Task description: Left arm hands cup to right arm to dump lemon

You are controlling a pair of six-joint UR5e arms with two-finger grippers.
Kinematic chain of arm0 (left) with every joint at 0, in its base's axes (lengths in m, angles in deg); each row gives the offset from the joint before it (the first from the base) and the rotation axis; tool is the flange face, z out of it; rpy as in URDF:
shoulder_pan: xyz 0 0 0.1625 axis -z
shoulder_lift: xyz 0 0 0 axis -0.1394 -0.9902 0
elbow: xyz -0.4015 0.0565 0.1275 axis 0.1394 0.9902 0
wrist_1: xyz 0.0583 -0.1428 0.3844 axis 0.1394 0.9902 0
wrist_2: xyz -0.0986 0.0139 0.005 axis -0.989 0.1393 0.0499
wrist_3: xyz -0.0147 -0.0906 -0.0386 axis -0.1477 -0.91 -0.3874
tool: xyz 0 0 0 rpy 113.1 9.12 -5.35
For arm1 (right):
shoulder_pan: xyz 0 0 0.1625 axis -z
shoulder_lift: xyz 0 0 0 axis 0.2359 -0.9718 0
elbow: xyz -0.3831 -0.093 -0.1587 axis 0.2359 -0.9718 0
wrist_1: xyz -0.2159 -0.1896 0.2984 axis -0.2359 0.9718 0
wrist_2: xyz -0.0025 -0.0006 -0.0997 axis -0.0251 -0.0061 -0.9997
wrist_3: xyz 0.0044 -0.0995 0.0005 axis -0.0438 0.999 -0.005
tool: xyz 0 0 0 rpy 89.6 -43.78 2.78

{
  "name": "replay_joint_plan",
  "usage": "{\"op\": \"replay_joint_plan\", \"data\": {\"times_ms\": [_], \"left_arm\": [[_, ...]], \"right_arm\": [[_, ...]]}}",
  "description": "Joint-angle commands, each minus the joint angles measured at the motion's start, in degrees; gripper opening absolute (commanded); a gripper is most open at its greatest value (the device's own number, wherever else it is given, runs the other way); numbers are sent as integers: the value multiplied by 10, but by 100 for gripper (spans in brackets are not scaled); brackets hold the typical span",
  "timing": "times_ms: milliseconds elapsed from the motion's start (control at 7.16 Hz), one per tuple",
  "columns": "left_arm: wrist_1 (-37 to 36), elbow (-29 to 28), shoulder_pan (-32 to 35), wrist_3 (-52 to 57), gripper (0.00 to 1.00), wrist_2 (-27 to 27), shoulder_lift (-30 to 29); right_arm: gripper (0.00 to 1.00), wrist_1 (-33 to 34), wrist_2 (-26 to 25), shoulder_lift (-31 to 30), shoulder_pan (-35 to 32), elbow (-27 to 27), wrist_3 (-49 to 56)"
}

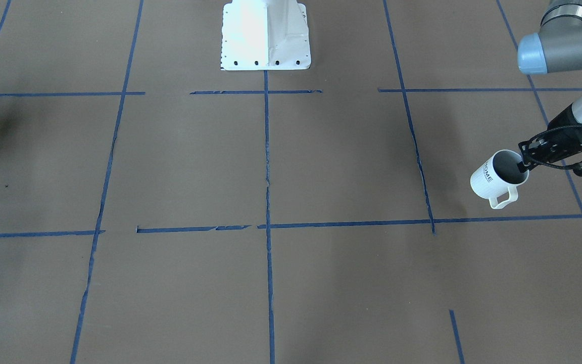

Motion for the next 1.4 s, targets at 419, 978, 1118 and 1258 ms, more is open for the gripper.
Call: {"op": "replay_joint_plan", "data": {"times_ms": [419, 978, 1118, 1258], "left_arm": [[-30, -38, -64, -305, 3, -58, -162], [-26, -44, -114, -436, 2, -56, -219], [-26, -44, -121, -465, 2, -56, -231], [-25, -44, -130, -496, 1, -56, -243]], "right_arm": [[99, -246, -15, 69, 151, -13, -66], [100, -394, -214, 194, 314, -11, -268], [100, -401, -278, 206, 347, -9, -277], [100, -401, -352, 207, 388, -4, -278]]}}
